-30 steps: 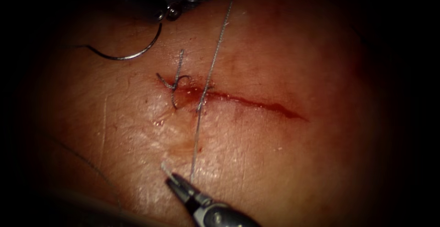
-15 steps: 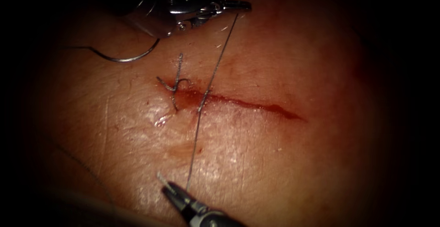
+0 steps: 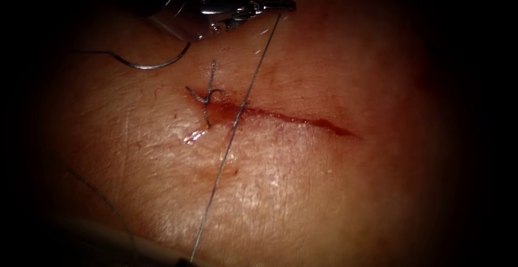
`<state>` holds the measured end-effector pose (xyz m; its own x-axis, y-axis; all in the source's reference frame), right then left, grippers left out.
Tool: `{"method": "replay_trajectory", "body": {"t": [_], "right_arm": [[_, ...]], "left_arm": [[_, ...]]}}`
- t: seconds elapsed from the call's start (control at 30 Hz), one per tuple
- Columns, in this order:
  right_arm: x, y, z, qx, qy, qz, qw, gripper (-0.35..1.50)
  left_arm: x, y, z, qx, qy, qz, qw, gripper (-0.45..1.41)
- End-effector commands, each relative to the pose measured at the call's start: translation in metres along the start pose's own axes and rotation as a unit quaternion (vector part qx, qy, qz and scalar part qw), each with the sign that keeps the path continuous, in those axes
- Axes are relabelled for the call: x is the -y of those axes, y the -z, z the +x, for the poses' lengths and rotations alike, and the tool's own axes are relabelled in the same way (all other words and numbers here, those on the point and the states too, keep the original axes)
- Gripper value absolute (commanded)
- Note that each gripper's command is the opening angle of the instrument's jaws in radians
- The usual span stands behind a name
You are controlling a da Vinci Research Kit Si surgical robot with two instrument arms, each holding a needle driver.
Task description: Wound Closure
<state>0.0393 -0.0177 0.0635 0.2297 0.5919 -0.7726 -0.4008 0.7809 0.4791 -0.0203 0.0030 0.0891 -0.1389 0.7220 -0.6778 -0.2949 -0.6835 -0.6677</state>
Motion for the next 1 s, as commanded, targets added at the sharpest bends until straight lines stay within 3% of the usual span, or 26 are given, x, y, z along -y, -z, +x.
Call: {"method": "replay_trajectory", "body": {"t": [0.03,0.3,0.33,0.4,0.47,0.7,0.73,0.77,0.83,0.9,1.0], "right_arm": [[0.0016,-0.001,-0.0002,0.0,-0.003,0.004,1.0,-0.35],[0.0028,-0.0011,0.0008,-0.012,-0.003,0.01,1.0,-0.35],[0.0027,-0.0004,0.0012,-0.013,-0.005,0.014,1.0,0.61],[0.0026,0.0008,0.0016,-0.016,-0.007,0.017,1.0,0.98],[0.0028,0.0024,0.002,-0.015,-0.008,0.018,1.0,1.15],[0.0016,0.0086,0.0056,-0.003,-0.027,0.055,0.998,0.91],[0.0006,0.0094,0.0067,-0.002,-0.026,0.057,0.998,0.91],[0.0002,0.0097,0.0071,0.0,-0.026,0.055,0.998,0.91],[-0.0006,0.0101,0.0078,-0.004,-0.029,0.055,0.998,0.91],[-0.0013,0.0106,0.0088,-0.005,-0.026,0.058,0.998,0.91],[-0.0019,0.0111,0.0099,-0.005,-0.027,0.059,0.998,0.93]], "left_arm": [[-0.0002,-0.0003,-0.0007,0.0,0.002,-0.001,1.0,-0.45],[-0.0031,0.0023,0.0004,0.001,0.014,-0.018,1.0,-0.45],[-0.0045,0.0036,0.0012,-0.001,0.009,-0.022,1.0,-0.45],[-0.0062,0.0052,0.0023,-0.003,0.004,-0.03,1.0,-0.45],[-0.008,0.0068,0.0035,-0.008,-0.008,-0.038,0.999,-0.45],[-0.0139,0.0099,0.0081,-0.025,-0.06,-0.049,0.997,-0.45],[-0.0145,0.0098,0.009,-0.028,-0.056,-0.049,0.997,-0.3],[-0.0147,0.0098,0.0093,-0.028,-0.054,-0.041,0.997,0.1],[-0.015,0.0098,0.0097,-0.026,-0.054,-0.022,0.998,-0.03],[-0.0149,0.0098,0.0098,-0.025,-0.052,-0.011,0.998,0.19],[-0.0145,0.0099,0.0098,-0.023,-0.052,-0.003,0.998,0.22]]}}
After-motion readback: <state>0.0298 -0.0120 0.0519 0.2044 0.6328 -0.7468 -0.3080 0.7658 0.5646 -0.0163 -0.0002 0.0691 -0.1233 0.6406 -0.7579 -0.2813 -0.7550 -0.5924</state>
